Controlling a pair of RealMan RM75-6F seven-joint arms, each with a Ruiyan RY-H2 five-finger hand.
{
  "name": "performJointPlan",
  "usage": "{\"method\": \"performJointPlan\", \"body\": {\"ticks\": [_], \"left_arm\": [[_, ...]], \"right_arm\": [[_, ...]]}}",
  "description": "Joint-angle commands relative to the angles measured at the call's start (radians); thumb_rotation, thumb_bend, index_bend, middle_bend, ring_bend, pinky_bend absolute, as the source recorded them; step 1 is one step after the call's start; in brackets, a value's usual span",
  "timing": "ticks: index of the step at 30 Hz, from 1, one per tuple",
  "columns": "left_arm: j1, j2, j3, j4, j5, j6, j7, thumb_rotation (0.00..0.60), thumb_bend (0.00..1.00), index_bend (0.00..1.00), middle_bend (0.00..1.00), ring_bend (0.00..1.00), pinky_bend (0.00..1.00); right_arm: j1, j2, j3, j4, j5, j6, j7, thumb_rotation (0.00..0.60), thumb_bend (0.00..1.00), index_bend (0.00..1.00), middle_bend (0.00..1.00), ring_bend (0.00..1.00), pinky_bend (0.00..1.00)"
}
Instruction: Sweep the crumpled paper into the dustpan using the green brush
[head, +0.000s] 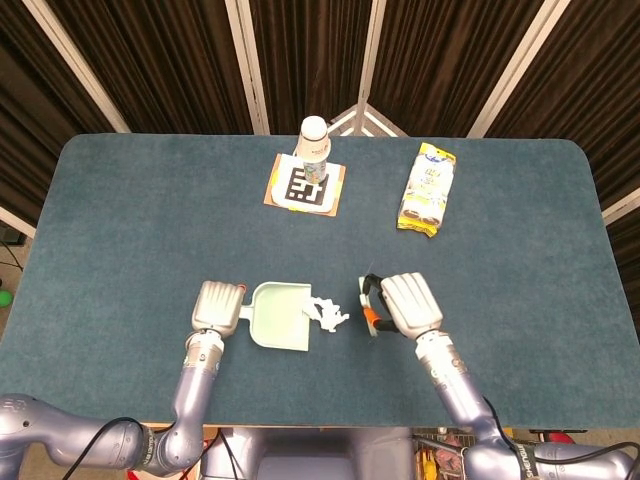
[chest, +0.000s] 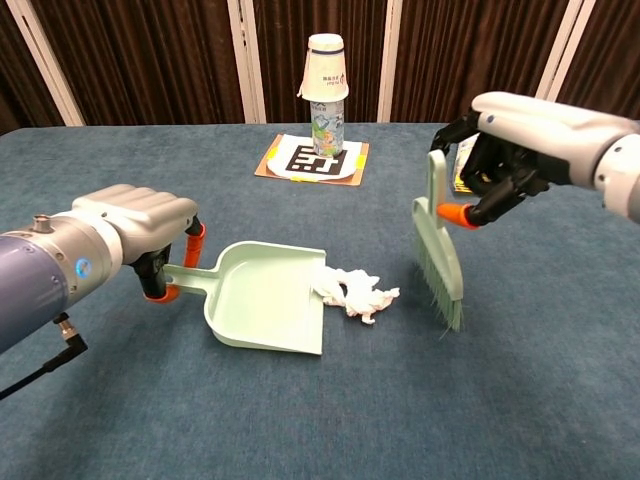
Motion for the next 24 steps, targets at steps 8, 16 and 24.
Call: {"method": "performJointPlan", "body": {"ticks": [8,16,24], "left_arm": [[-0.015,-0.019,-0.003,0.02,-0.029,-0.003,-0.002,0.6,0.57,0.6,1.0,1.0,1.0],[-0.025,-0.041,0.002,0.029,-0.032,0.006,-0.005,0.6,0.57,0.6,1.0,1.0,1.0],[-0.041,-0.076,-0.003,0.027,-0.036,0.027,0.006,0.6,0.57,0.6,1.0,1.0,1.0]], "right_arm": [[0.046,-0.109,0.006,-0.001,0.067,0.008,-0.073,0.6,0.61,0.79,0.9,0.92,0.89],[0.112,-0.186,0.064,-0.092,0.111,0.021,-0.137,0.6,0.61,0.79,0.9,0.92,0.89],[0.159,-0.196,0.1,-0.203,0.134,0.041,-0.191,0.6,0.61,0.79,0.9,0.92,0.89]]}}
